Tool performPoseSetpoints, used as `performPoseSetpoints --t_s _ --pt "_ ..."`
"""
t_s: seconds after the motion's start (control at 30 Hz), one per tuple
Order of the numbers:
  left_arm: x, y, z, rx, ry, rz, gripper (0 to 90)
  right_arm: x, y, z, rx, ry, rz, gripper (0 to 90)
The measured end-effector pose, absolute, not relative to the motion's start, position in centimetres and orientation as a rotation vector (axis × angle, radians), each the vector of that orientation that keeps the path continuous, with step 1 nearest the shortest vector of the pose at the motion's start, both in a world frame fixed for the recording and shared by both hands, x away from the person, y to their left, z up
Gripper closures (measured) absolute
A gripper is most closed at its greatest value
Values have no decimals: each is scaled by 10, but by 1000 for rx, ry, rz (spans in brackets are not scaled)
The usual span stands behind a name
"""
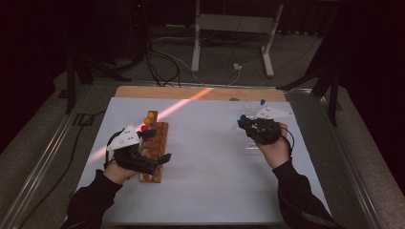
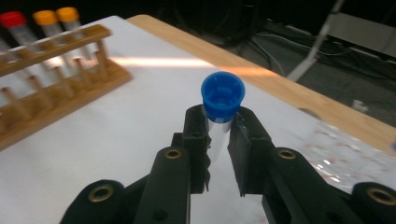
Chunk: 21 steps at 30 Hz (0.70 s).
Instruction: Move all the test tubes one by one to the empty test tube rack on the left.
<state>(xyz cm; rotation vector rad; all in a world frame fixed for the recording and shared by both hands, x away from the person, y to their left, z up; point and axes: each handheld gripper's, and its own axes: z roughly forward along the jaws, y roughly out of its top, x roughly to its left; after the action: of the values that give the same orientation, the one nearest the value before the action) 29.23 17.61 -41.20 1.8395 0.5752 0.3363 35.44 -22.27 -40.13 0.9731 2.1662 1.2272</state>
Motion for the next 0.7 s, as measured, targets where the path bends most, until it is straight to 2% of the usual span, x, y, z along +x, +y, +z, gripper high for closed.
performPoseSetpoints --t_s 0.47,0.7 --pt "292 159 -410 1851 541 298 26 317 -176 -417 796 2362 1277 771" --pt "290 144 -410 1865 493 263 88 304 -156 -423 725 2442 1300 771"
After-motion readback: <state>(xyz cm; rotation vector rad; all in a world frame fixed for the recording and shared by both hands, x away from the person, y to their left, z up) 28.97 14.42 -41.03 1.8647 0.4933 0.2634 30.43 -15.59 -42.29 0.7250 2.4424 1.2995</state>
